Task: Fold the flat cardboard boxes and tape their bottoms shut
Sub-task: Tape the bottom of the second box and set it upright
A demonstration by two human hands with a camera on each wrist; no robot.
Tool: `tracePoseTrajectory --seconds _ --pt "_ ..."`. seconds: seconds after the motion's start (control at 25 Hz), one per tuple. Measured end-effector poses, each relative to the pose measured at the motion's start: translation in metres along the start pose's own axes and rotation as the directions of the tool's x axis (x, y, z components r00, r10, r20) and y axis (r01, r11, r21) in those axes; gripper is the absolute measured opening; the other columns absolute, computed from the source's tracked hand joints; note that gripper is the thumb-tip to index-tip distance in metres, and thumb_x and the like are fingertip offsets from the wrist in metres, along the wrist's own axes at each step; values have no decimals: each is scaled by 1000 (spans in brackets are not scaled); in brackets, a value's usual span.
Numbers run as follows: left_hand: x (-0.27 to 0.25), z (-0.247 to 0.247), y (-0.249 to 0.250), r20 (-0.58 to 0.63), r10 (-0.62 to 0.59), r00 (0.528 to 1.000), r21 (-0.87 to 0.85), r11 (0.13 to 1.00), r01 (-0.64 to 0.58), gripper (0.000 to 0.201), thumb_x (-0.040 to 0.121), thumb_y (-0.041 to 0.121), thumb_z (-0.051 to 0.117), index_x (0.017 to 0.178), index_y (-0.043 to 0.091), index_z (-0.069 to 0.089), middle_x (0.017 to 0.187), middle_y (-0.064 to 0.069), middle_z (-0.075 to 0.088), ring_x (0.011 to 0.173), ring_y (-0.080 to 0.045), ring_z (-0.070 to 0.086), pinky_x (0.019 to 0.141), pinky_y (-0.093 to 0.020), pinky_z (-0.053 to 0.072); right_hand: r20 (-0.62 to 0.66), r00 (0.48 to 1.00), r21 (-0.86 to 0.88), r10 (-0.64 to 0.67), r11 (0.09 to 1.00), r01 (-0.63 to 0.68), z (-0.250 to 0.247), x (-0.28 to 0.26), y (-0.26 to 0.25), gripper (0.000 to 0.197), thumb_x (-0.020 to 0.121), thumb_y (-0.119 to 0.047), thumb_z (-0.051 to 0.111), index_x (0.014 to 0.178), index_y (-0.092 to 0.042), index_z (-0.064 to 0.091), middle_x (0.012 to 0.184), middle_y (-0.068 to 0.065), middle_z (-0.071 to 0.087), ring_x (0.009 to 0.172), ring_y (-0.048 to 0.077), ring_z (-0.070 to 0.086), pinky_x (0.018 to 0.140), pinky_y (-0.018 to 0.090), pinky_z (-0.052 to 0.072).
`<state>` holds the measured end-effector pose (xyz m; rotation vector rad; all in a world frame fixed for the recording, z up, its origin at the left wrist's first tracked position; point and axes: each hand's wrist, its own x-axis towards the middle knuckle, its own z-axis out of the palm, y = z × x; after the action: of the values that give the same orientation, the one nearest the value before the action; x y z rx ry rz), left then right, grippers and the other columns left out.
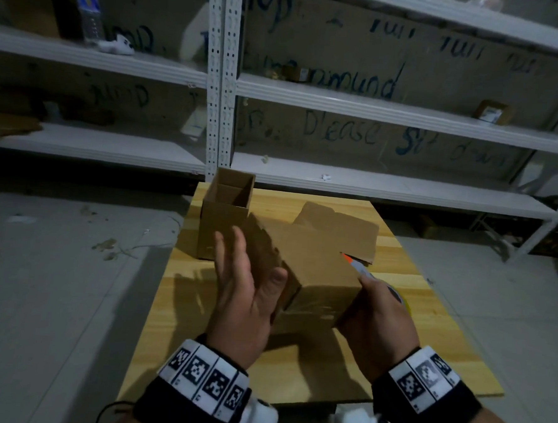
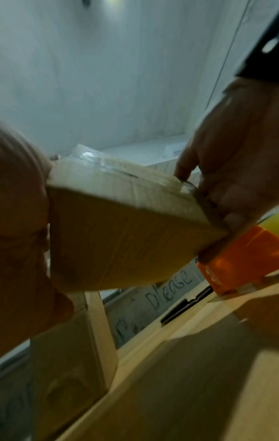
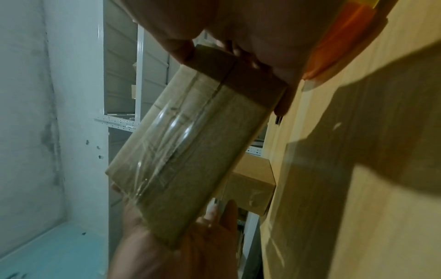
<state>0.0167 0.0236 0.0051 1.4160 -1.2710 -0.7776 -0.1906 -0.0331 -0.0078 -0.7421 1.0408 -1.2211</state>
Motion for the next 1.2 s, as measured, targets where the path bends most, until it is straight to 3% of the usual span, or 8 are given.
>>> tracePoseTrajectory --seconds 0.12,0.24,0.4,0.6,0.84,0.92,1.08,1.2 --pt "8 1 -5 90 -219 972 -134 964 230 127 60 99 56 164 46 7 174 0 24 152 -23 39 121 -55 36 7 997 -98 -79 992 79 -6 9 1 28 103 -17 55 128 -9 66 124 27 72 110 38 73 102 58 54" --pt "12 7 -14 133 -153 979 -210 961 179 83 65 71 83 137 42 51 133 8 72 116 -10 71 98 -47 60 10 994 -383 -104 918 100 0 16 9 30 104 -19 58 129 -31 70 120 5 78 108 25 76 96 52 58" --pt "14 17 -25 -16 1 1000 164 986 2 73 72 51 88 135 42 52 128 18 59 117 -4 59 96 -39 59 9 989 -669 -147 734 115 24 21 14 19 100 -22 65 115 -30 73 105 -4 79 99 20 75 82 41 62" --pt "29 16 -38 -45 -163 986 139 976 168 63 86 37 80 142 36 51 134 12 61 122 -12 61 101 -45 58 78 996 -468 -36 881 68 46 26 30 46 90 -73 56 120 -41 71 128 -3 74 112 14 74 92 45 61" --pt "44 8 -34 62 -285 957 139 952 274 37 93 39 72 128 30 65 131 2 50 105 -14 66 85 -25 61 121 991 -554 -53 825 112 63 38 27 28 102 -38 62 127 -25 65 107 -4 77 74 3 76 52 17 56" --pt "50 7 -29 105 -332 937 -30 941 337 52 95 31 74 143 27 56 133 5 58 108 -12 68 70 -17 56 68 996 -589 -65 803 92 75 47 25 30 103 -41 59 130 -30 62 115 -6 75 82 9 75 59 25 57" --pt "65 6 -36 119 -342 932 -176 917 358 85 92 28 78 163 25 32 157 9 45 145 -18 44 101 -33 44 46 995 -652 -90 752 98 97 68 23 50 106 -39 54 154 -32 44 137 -9 61 121 20 63 88 33 48" --pt "72 6 -39 112 -355 928 -269 888 372 88 92 20 77 165 23 28 165 1 42 134 -6 48 97 -29 44 107 991 -701 -85 700 136 113 86 25 59 106 -39 55 161 -28 35 153 1 56 135 24 57 100 32 46"
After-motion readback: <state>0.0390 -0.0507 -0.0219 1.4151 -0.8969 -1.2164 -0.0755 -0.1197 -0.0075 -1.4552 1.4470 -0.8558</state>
